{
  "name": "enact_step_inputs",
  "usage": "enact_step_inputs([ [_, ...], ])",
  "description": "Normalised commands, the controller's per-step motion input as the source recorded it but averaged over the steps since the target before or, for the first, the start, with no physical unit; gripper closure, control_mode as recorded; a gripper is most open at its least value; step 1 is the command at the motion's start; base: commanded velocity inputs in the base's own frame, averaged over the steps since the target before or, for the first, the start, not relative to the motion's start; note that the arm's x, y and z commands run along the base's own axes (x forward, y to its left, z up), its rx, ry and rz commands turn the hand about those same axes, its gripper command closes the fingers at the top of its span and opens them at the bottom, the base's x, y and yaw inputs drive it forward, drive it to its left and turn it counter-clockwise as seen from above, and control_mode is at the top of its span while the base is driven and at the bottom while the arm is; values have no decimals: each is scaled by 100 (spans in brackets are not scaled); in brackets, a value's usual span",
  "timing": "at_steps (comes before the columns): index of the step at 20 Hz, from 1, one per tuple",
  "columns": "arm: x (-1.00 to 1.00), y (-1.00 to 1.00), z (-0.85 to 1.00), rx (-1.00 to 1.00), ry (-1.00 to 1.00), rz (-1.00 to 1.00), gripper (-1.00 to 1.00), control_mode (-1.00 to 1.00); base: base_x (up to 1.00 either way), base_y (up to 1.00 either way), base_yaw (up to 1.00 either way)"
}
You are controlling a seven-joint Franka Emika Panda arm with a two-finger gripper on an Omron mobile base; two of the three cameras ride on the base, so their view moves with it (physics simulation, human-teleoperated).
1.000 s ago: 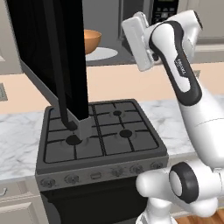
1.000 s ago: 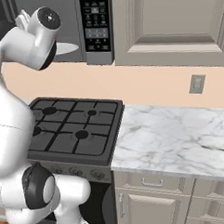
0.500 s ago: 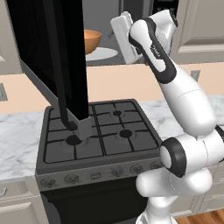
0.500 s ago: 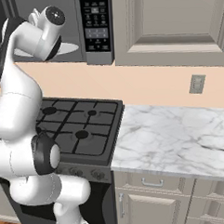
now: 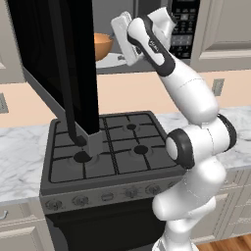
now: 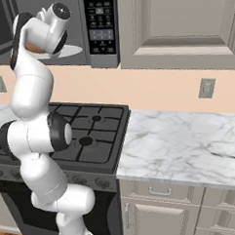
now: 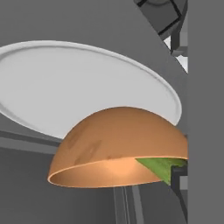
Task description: The microwave is finished heating the shrimp and cucumber. Take the bowl containing the food and place it on the dining counter.
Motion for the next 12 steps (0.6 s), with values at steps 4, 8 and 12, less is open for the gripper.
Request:
enact_step_inputs([
  [4,66,27,0,0,2,0,-100,-100,0,0,0],
  [8,54,24,0,0,1,0,-100,-100,0,0,0],
  [12,38,20,-7,-1,2,0,-100,-100,0,0,0],
])
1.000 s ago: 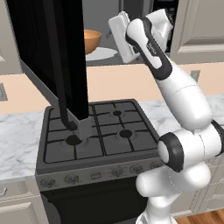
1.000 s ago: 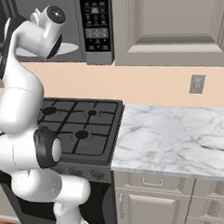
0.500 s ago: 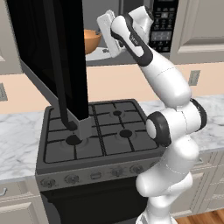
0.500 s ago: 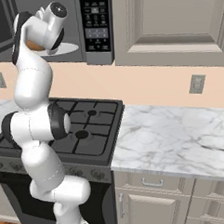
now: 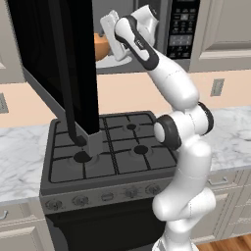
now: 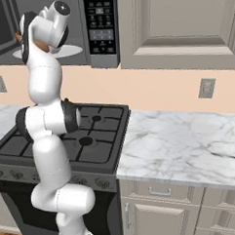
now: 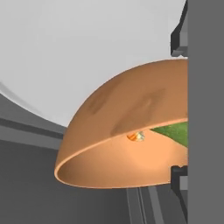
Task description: The microwave is finished heating the shrimp and cucumber. Take the bowl containing the food and place it on the dining counter.
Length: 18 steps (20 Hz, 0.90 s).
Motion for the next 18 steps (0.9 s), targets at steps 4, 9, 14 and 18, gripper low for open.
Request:
enact_step_inputs([
  [4,11,15,-35,-5,3,0,-100,-100,0,0,0],
  [9,0,6,-46,-7,1,0,100,-100,0,0,0],
  [14,0,0,0,0,1,0,100,-100,0,0,0],
  [18,-2,0,0,0,0,0,100,-100,0,0,0],
])
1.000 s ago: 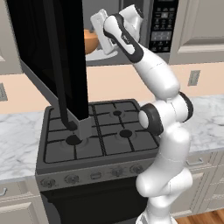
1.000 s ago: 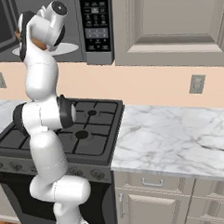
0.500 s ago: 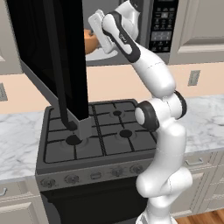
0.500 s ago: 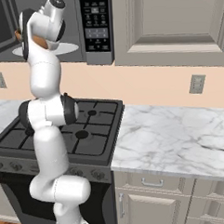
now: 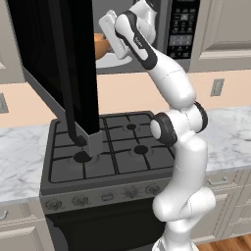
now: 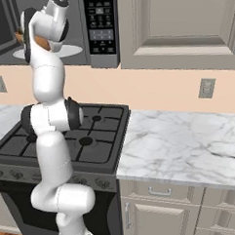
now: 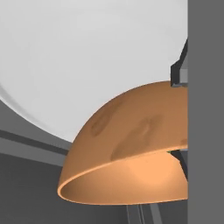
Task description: The microwave is finished heating the shrimp and cucumber. Take the bowl containing the food and place it on the dining counter.
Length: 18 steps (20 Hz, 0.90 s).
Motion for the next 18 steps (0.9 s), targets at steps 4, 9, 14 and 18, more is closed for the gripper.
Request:
enact_step_inputs([
  [4,-39,0,0,0,-3,0,100,-100,0,0,0],
  [9,-67,-4,0,0,-4,0,100,-100,0,0,0],
  [14,-94,-9,0,0,-8,0,100,-100,0,0,0],
  [18,-100,-26,0,3,-13,0,100,-100,0,0,0],
])
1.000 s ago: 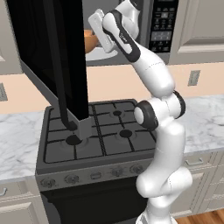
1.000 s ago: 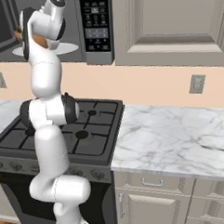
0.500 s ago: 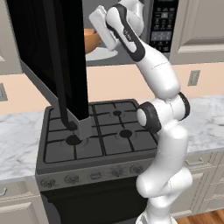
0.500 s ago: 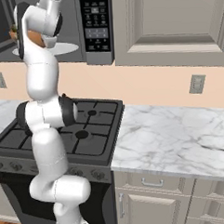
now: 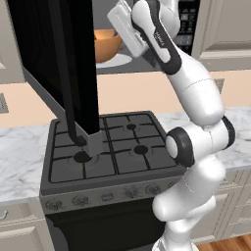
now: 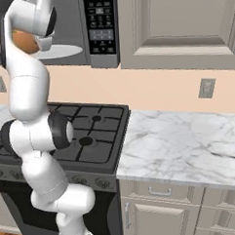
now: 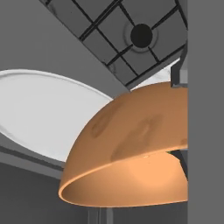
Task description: The microwave is finished heating the shrimp and cucumber. Take the bowl containing the food and place it on the dining counter.
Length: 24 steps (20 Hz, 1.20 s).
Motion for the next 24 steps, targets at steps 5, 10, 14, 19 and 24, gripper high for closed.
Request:
enact_step_inputs([
  [5,-100,-40,-6,5,-18,0,100,-100,0,0,0],
  [10,-100,-35,-15,4,-16,0,100,-100,0,0,0],
  [14,-100,-36,-17,3,-14,0,100,-100,0,0,0],
  [19,-100,-55,-28,1,-12,0,100,-100,0,0,0],
  [24,-100,-60,-64,0,-4,0,100,-100,0,0,0],
])
